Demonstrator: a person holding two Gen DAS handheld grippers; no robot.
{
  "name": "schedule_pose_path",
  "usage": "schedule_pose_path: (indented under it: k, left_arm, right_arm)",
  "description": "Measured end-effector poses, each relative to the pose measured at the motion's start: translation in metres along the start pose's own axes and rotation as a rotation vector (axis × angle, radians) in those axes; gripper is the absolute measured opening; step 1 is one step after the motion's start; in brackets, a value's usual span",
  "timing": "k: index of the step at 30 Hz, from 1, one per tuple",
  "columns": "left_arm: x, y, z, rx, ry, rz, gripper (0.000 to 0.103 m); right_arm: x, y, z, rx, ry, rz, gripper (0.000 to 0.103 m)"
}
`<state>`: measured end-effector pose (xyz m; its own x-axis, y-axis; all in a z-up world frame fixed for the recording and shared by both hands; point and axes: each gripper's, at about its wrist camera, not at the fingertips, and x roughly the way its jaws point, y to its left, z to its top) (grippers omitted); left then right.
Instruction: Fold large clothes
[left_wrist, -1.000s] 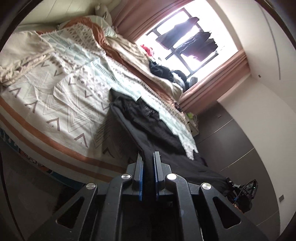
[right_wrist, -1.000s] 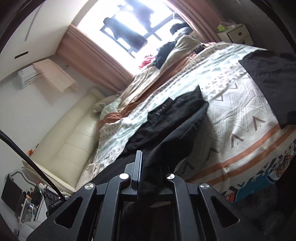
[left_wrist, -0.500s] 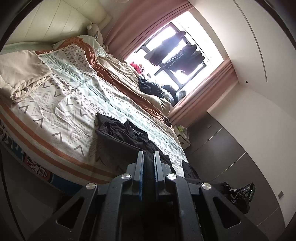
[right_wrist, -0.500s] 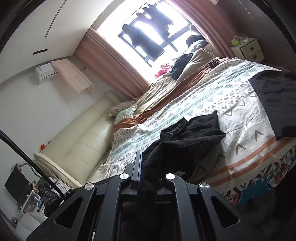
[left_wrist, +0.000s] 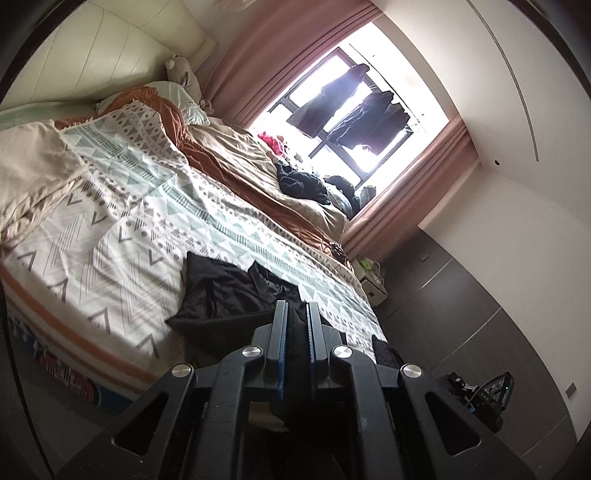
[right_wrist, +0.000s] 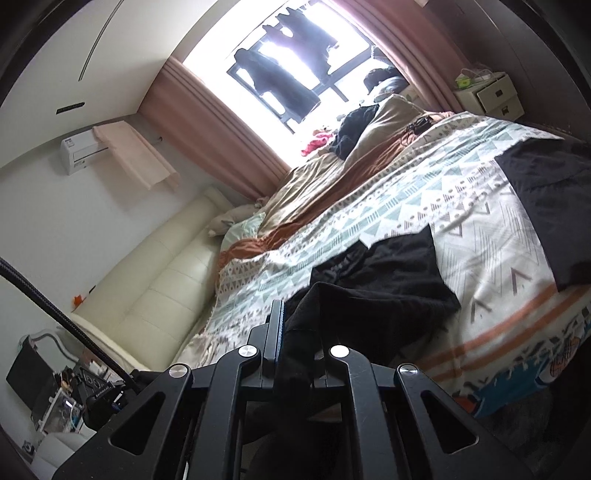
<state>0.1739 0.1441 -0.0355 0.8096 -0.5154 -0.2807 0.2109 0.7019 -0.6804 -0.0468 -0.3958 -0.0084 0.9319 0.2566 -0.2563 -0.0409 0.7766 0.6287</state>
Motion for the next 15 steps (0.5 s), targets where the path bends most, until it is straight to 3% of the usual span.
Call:
schedule_pose_path:
  k: [15]
  left_arm:
    - [0.094,0.001,0.080,0.008,-0.004,0.056,0.011]
  right_arm:
    - [0.102,0.002,0.069,0.048,-0.068,-0.052,0.006]
